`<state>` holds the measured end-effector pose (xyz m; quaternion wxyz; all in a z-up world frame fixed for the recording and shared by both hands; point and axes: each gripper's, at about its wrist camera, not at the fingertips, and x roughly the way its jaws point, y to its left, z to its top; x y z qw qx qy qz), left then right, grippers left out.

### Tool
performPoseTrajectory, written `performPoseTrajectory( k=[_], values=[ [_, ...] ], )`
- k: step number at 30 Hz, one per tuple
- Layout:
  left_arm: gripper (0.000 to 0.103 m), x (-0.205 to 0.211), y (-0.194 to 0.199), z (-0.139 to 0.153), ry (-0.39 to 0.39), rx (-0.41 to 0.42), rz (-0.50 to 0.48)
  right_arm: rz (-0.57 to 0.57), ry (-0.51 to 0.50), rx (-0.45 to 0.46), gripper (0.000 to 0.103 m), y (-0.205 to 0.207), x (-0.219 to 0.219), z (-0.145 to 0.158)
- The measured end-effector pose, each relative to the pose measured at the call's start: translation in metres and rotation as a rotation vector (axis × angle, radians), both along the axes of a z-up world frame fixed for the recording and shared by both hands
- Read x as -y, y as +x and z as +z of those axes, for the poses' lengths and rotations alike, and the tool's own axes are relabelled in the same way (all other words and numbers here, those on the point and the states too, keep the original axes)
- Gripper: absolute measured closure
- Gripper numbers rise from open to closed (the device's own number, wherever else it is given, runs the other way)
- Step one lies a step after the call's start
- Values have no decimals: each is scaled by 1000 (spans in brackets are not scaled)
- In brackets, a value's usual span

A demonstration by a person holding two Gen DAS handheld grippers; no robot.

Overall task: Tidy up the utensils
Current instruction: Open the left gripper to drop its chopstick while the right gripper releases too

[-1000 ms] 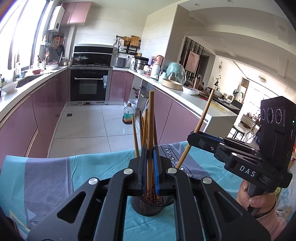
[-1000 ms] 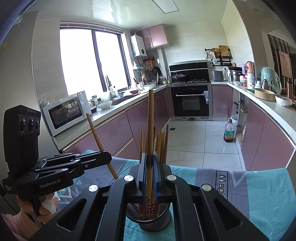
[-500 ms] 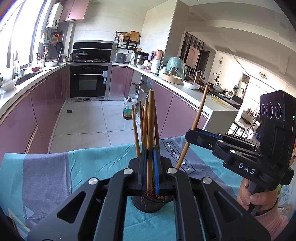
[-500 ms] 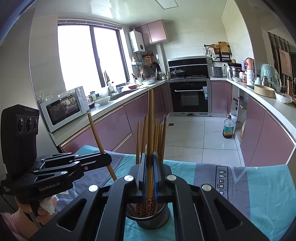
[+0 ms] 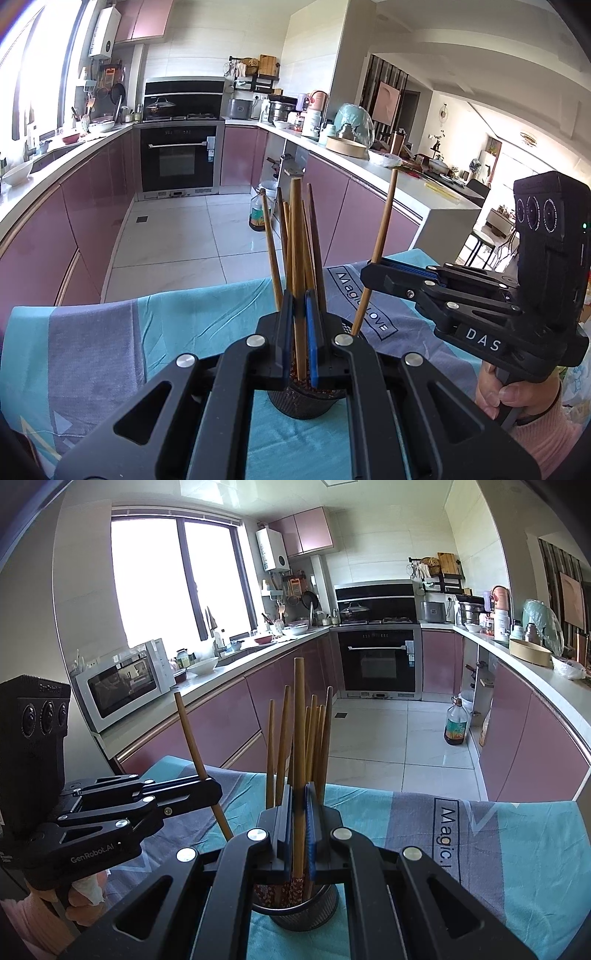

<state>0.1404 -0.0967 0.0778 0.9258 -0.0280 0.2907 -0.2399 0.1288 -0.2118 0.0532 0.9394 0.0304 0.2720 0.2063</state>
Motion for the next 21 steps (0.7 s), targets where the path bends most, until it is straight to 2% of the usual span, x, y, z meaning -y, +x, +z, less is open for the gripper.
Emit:
performPoseTrajectory(
  k=[21],
  values=[
    [95,12,15,-7,29,-5,15,-3,-9,-30,98,10,-7,-11]
  ],
)
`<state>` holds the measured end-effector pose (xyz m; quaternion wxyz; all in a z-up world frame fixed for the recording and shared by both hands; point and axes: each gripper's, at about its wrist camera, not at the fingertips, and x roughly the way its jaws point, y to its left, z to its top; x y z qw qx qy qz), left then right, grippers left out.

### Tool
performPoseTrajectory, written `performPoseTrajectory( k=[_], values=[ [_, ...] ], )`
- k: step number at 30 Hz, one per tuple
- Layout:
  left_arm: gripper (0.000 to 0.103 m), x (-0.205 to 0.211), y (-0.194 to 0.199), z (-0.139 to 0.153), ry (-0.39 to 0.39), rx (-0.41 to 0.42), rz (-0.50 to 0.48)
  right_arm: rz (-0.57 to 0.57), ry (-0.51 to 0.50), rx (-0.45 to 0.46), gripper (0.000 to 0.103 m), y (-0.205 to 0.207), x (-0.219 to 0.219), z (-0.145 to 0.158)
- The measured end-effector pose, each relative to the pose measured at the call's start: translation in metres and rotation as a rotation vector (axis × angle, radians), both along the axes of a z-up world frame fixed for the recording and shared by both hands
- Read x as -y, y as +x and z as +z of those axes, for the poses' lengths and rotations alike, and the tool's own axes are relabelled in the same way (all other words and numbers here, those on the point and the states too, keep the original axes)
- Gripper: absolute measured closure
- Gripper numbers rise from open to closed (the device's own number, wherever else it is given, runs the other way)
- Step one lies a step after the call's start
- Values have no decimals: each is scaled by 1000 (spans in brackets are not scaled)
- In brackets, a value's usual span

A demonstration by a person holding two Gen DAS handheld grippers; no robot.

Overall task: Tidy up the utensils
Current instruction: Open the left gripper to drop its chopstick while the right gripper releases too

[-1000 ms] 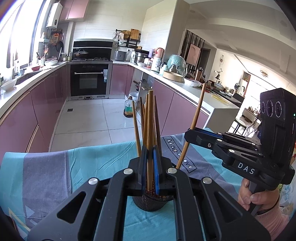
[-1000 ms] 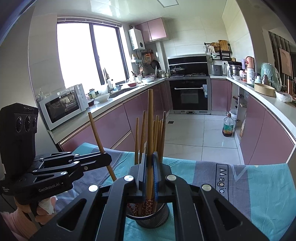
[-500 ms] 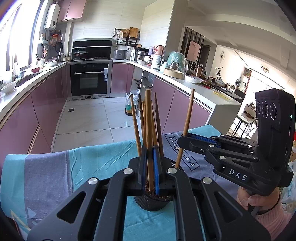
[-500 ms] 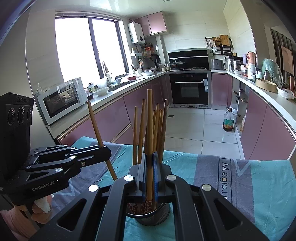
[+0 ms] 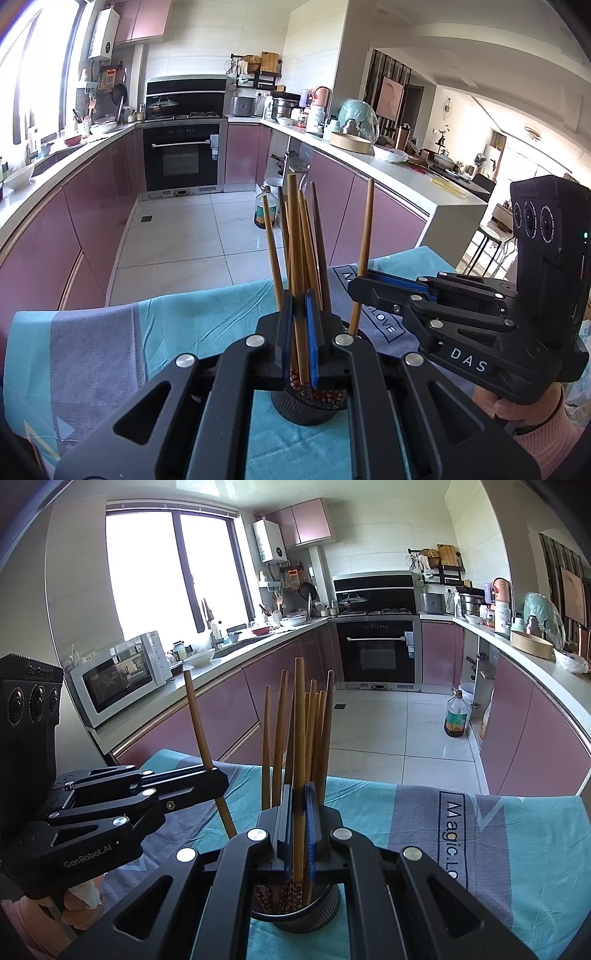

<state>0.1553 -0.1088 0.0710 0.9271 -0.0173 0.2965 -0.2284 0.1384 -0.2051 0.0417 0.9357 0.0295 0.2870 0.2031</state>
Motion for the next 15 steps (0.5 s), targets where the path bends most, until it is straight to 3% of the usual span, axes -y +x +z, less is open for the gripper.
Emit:
performPoseTrajectory(
  k=[15],
  values=[
    [95,12,19,-14,22,-33,11,-17,14,-14,98,11,2,-7]
  ],
)
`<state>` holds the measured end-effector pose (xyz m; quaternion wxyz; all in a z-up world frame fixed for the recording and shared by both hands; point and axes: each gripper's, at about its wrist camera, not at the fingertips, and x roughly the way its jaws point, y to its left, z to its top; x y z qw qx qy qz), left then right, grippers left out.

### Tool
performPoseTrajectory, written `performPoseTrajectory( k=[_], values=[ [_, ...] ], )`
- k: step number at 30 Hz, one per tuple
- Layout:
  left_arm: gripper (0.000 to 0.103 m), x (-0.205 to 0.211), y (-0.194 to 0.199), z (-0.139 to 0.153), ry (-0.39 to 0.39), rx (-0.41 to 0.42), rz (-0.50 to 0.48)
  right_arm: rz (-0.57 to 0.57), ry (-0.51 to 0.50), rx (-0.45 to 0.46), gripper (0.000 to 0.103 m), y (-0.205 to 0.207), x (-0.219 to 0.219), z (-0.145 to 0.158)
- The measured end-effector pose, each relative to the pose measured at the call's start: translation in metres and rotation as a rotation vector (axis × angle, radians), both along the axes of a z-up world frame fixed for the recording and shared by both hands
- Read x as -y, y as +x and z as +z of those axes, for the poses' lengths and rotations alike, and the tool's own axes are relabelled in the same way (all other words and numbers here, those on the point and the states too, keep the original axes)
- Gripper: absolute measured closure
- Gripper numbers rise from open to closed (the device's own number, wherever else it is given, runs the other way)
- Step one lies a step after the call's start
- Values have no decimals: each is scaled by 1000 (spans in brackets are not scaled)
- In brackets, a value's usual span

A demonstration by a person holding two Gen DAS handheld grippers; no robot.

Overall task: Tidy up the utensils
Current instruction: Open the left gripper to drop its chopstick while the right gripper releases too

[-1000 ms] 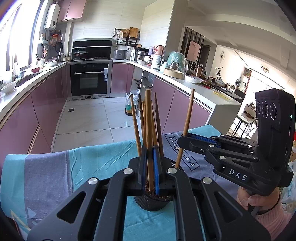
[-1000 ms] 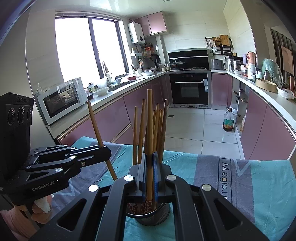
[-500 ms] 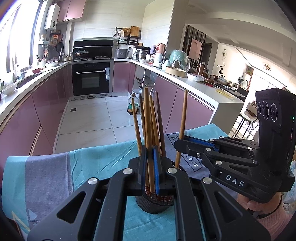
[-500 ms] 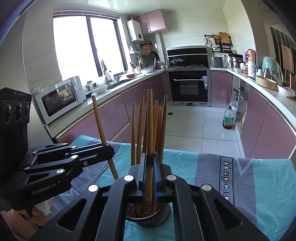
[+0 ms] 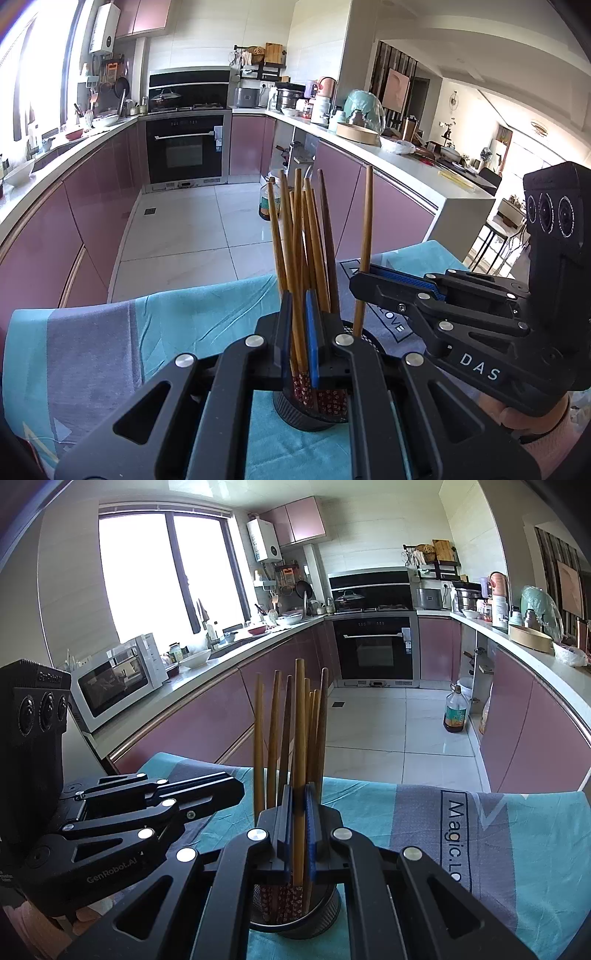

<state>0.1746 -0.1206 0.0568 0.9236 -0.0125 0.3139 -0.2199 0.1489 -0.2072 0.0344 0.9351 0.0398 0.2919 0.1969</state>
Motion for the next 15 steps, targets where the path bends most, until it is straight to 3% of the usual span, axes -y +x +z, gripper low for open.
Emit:
performPoseTrajectory(
  k=[15],
  values=[
    [95,-2,14,-13,-3,-16,13,-12,16,-9,93,8,-2,-3]
  ],
)
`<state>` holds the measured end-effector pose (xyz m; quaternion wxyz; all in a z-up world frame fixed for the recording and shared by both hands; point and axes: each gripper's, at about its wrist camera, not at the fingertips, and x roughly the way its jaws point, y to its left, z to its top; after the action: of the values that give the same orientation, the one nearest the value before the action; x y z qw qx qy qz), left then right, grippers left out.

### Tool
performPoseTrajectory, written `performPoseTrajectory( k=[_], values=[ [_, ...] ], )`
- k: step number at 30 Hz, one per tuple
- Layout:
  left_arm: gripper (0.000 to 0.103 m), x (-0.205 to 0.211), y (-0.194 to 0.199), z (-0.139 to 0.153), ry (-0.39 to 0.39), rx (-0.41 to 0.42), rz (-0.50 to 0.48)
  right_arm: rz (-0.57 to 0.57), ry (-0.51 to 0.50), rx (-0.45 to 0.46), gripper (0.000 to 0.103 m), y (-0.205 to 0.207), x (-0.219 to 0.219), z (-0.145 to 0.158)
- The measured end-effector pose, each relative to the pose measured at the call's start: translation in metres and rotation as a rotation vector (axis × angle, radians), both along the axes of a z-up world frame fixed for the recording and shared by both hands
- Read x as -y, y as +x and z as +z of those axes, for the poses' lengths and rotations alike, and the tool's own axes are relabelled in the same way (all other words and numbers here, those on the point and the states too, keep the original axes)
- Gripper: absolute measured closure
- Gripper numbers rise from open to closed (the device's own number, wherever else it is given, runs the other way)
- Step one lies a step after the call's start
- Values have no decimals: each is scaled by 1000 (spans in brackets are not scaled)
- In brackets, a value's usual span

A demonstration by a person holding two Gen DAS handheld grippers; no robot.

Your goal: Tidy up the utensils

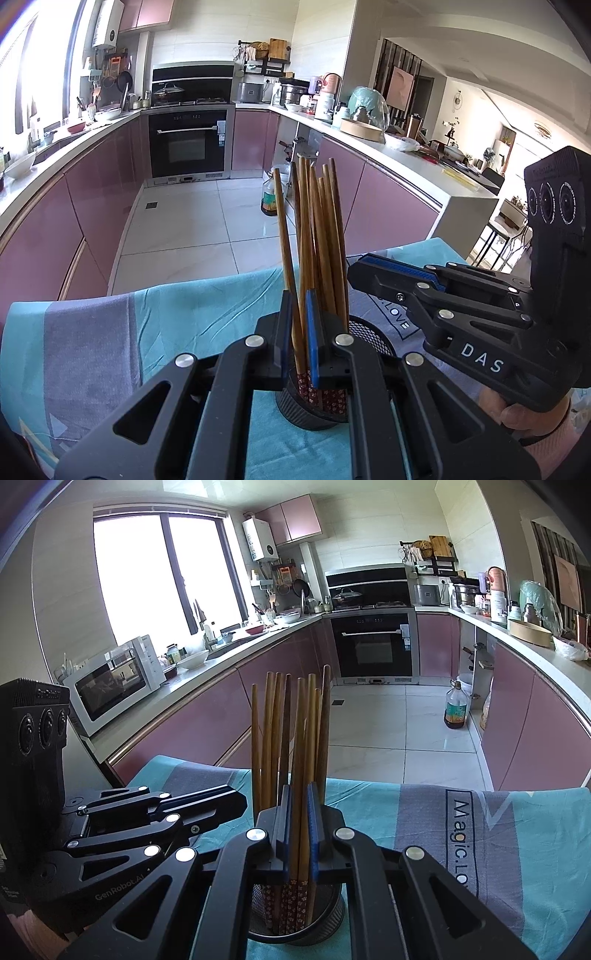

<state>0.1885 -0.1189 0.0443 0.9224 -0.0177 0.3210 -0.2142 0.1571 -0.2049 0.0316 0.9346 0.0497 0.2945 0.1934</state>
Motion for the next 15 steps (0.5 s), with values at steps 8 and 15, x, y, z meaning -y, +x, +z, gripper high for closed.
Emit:
performPoseTrajectory(
  k=[8,15],
  values=[
    [58,-14,-15,-6,0,57,51,-11,-1,35,70,-17,3,3],
    [10,-42,-58,-8,16,198,144,-48,-43,98,31,-52,1,-3]
  ],
)
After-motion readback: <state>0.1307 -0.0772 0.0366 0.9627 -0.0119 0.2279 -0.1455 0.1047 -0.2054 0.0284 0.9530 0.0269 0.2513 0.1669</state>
